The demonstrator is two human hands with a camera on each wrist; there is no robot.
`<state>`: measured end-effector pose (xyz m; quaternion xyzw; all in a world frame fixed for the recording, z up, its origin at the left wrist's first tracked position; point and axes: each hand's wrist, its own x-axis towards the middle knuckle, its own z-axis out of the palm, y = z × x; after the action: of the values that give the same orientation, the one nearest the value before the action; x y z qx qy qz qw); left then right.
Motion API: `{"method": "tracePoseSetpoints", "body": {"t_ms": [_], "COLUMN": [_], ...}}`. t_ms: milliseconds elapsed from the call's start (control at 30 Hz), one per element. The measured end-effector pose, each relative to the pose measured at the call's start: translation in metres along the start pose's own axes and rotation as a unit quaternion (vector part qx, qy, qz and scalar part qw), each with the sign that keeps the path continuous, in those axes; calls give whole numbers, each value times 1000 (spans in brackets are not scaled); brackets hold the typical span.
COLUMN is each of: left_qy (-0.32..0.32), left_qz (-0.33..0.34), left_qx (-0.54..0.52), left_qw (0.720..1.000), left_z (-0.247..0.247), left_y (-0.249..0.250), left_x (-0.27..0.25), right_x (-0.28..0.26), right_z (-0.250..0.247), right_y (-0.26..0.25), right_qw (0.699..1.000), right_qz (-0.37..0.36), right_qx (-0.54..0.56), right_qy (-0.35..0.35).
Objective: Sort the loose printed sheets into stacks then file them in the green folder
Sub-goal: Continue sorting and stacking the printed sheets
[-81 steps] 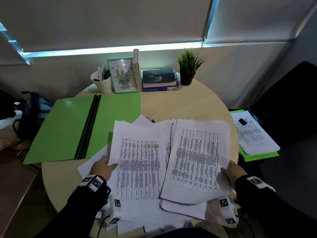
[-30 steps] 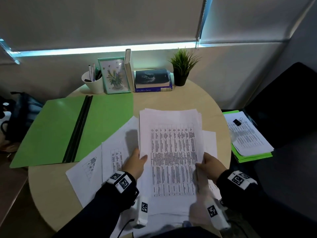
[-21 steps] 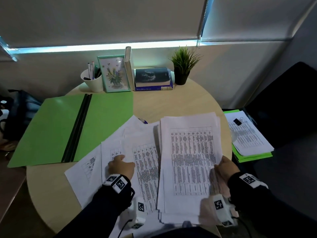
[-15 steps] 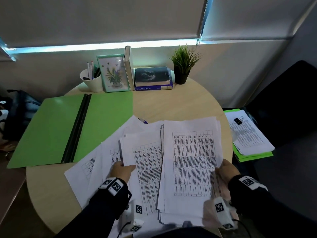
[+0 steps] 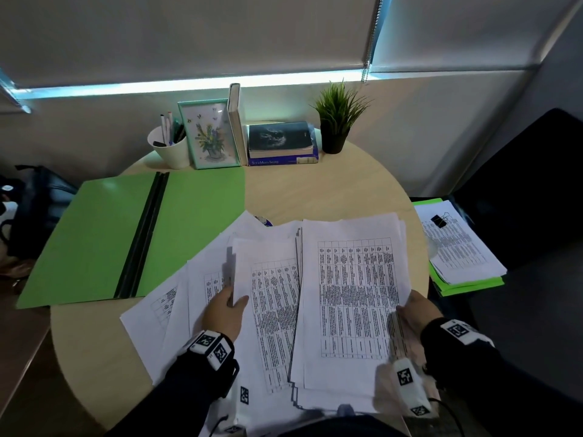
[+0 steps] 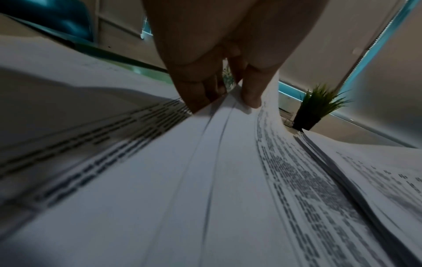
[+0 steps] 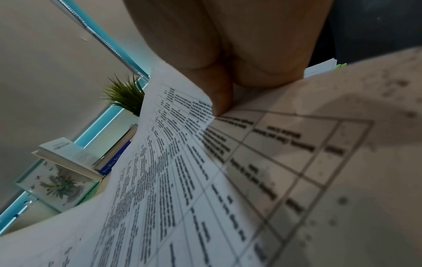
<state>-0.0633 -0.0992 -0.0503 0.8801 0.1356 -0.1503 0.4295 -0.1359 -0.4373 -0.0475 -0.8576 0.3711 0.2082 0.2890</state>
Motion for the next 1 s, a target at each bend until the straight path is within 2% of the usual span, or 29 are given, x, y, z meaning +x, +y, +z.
{"method": "tracePoseSetpoints", "body": {"t_ms": [267, 400, 600, 667, 800, 867, 1000], "left_qy": [6, -71, -111, -93, -9, 13, 101], "left_qz": [-53, -51, -13, -13, -54, -71, -111], "left_qx": [104, 128, 122, 98, 31, 17, -32], "left_qw": [993, 988, 986, 991, 998, 997, 988], "left_z": [-9, -18, -12, -10, -17, -22, -37], "left_y": [2, 13, 10, 6, -2, -6, -11], "left_x": [13, 20, 23, 22, 16, 13, 6], "right_x": [-5, -6, -6, -7, -7, -6, -7], "right_z": [-2, -2, -3, -3, -3, -2, -2], "right_y": [0, 1, 2, 2, 3, 3, 2], "right_qw": [1000, 1000, 999, 1000, 999, 999, 998], "right_qz": [-9, -13, -9, -9, -9, -7, 2], "right_qx": [18, 23, 31, 28, 42, 50, 62], "right_qy": [1, -2, -9, -9, -4, 0, 3]}}
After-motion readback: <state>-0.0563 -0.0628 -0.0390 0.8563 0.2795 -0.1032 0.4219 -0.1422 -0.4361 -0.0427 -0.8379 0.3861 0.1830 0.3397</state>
